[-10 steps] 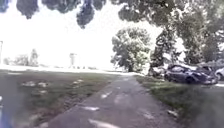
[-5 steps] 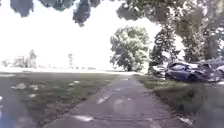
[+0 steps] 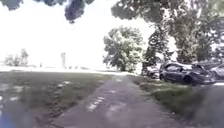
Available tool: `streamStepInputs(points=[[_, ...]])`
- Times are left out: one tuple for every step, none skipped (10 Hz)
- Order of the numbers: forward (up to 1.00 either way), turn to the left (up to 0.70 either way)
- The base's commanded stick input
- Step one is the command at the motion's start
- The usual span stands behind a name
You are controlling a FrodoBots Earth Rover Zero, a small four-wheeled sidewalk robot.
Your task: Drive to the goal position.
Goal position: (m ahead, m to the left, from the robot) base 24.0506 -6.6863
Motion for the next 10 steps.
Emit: streamStepInputs(points=[[0.7, 0.0], [0.7, 0.0], [0.7, 0.0], [0.7, 0.0], [0.7, 0.0], [0.7, 0.0], [0.7, 0.0], [0.7, 0.0], [0.7, 0.0], [0.7, 0.0]])
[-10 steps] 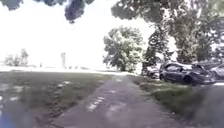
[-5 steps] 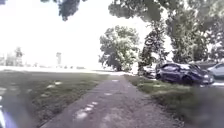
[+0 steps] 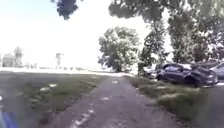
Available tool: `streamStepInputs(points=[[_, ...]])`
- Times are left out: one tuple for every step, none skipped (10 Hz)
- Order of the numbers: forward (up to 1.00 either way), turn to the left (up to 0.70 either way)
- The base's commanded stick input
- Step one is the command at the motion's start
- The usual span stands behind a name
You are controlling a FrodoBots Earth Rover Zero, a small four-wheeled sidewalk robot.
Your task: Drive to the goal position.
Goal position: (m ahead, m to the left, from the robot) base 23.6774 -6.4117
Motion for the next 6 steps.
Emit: streamStepInputs(points=[[0.7, 0.0], [0.7, 0.0], [0.7, 0.0], [0.7, 0.0], [0.7, 0.0], [0.7, 0.0]])
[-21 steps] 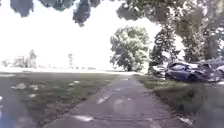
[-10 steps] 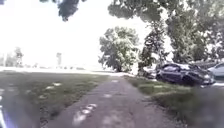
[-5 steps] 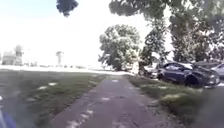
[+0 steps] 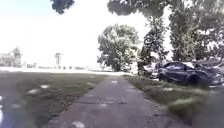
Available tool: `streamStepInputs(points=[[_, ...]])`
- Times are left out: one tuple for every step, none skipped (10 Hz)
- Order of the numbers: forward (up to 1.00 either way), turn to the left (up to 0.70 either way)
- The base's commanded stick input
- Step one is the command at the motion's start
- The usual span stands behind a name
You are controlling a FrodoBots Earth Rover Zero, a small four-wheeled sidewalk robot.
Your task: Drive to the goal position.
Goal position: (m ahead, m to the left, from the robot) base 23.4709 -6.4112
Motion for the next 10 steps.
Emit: streamStepInputs(points=[[0.7, 0.0], [0.7, 0.0], [0.7, 0.0], [0.7, 0.0], [0.7, 0.0], [0.7, 0.0], [0.7, 0.0], [0.7, 0.0], [0.7, 0.0], [0.7, 0.0]])
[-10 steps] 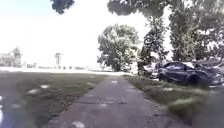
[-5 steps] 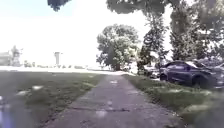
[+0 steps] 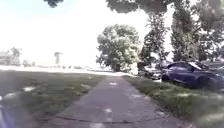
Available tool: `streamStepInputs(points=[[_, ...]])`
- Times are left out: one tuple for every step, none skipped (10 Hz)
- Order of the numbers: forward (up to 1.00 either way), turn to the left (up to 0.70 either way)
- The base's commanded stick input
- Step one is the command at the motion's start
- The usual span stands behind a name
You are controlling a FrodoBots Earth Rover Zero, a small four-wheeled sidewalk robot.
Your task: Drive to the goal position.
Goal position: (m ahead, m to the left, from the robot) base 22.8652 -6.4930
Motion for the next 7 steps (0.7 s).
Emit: streamStepInputs(points=[[0.7, 0.0], [0.7, 0.0], [0.7, 0.0], [0.7, 0.0], [0.7, 0.0], [0.7, 0.0], [0.7, 0.0]])
